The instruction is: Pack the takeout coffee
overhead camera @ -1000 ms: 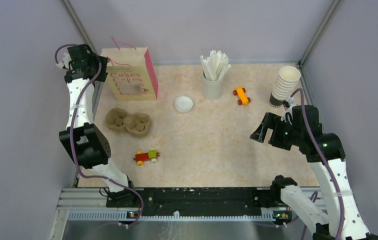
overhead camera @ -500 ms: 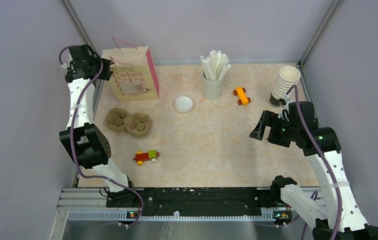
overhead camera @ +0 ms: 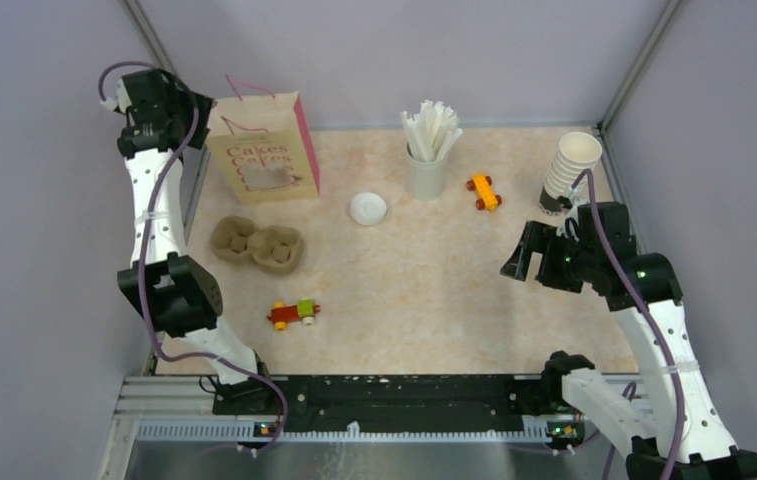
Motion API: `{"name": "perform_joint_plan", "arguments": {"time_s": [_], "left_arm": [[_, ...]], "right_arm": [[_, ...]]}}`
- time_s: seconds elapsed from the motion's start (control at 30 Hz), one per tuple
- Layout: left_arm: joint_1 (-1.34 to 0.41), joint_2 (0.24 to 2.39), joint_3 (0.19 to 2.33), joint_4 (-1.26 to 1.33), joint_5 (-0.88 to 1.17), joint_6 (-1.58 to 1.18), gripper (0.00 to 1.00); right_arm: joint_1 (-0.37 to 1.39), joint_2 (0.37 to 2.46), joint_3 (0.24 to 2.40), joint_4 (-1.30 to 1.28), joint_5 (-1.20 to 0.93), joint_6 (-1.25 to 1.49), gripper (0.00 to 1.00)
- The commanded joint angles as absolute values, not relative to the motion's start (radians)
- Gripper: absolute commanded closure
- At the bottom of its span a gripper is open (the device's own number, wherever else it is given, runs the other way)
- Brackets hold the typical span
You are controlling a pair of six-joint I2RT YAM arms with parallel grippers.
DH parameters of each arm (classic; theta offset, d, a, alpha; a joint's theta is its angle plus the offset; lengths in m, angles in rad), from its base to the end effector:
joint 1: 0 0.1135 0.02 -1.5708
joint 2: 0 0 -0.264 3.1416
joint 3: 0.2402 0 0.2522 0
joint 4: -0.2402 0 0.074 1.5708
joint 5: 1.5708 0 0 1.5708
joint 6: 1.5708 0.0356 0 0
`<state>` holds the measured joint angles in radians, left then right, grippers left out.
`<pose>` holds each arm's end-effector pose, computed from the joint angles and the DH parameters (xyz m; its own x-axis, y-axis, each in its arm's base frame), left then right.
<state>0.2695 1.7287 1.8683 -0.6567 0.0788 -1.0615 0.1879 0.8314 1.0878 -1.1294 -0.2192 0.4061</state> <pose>0.3776 0.1014 0.4136 -0.0582 -0.9190 -0.3898 -0.5133 0.3625 -0.7779 0.1299 0.0326 0.3454 -0.8178 0.2370 -0.5245 0.0038 0.9135 0.4069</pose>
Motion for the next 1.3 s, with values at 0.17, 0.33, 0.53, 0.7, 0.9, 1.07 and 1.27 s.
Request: {"name": "perform_joint_plan", "arguments": {"time_s": [0.17,0.33,0.53,0.7,0.9,1.07,1.27], "left_arm": [[0.268,1.75,2.021,-0.556,-0.005,-0.492,0.29],[0.268,1.812,2.033,-0.524,-0.009,-0.353,0.26],[0.235,1.849,2.019,-0.463,-0.007,-0.263,0.29],[0.231,1.878,1.97,-0.456,0.011,-0.305,0.33],[0.231,1.835,1.848,-0.325,-0.037,-0.291,0.39],[0.232,1.841,1.87,-0.342,-0.062,-0.226,0.29],[0.232,1.806,1.786,-0.263,-0.009,-0.201,0.37]], "right_arm": [[0.196,0.839,1.14,-1.101,-0.247,0.396,0.14],[0.196,0.836,1.149,-1.137,-0.252,0.391,0.14],[0.197,0.853,1.16,-1.175,-0.237,0.38,0.14],[0.197,0.849,1.159,-1.165,-0.244,0.414,0.15],[0.196,0.844,1.17,-1.188,-0.235,0.416,0.16],[0.196,0.826,1.162,-1.205,-0.228,0.415,0.16],[0.197,0.822,1.156,-1.216,-0.217,0.402,0.16]]}}
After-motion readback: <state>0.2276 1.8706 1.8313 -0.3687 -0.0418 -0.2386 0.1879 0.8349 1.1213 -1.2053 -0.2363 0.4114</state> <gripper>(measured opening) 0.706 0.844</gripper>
